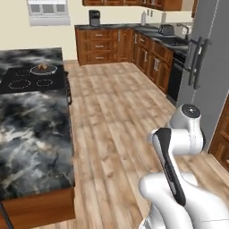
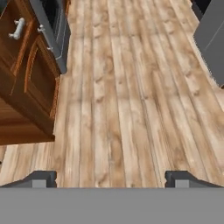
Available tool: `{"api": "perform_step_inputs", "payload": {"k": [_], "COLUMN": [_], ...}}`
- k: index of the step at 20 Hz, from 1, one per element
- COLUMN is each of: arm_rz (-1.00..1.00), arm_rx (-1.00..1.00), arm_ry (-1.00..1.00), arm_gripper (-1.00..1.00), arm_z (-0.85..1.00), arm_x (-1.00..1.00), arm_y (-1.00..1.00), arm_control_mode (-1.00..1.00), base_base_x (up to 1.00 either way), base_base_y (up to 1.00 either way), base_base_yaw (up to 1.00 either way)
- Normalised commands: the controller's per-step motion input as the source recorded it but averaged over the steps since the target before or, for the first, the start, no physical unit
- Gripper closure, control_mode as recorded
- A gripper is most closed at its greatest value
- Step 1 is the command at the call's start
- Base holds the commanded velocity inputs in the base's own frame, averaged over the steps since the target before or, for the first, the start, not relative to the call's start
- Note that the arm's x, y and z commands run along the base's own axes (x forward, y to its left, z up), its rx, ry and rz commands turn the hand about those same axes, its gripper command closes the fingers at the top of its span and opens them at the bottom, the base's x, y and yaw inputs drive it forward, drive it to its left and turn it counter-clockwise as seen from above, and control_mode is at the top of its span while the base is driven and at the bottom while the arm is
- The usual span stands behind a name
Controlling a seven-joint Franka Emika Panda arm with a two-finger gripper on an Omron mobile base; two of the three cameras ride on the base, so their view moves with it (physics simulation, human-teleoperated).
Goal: Take the chicken drumsticks from the pan and place one on each plate on the dining counter.
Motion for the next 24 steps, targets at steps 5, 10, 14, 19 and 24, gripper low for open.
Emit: {"api": "perform_step_inputs", "payload": {"k": [5, 10, 14, 19, 24], "arm_rz": [0.0, 0.0, 0.0, 0.0, 0.0], "arm_rx": [0.0, 0.0, 0.0, 0.0, 0.0], "arm_ry": [0.0, 0.0, 0.0, 0.0, 0.0], "arm_gripper": [-1.0, -1.0, -1.0, -1.0, -1.0], "arm_z": [0.0, 0.0, 0.0, 0.0, 0.0], "arm_x": [0.0, 0.0, 0.0, 0.0, 0.0], "arm_y": [0.0, 0.0, 0.0, 0.0, 0.0], "arm_control_mode": [1.0, 1.0, 1.0, 1.0, 1.0], "base_base_x": [0.96, 1.0, 1.0, 1.0, 0.99], "base_base_y": [-0.42, -0.33, -0.25, -0.29, -0.4], "base_base_yaw": [0.24, 0.31, 0.34, 0.28, 0.23]}}
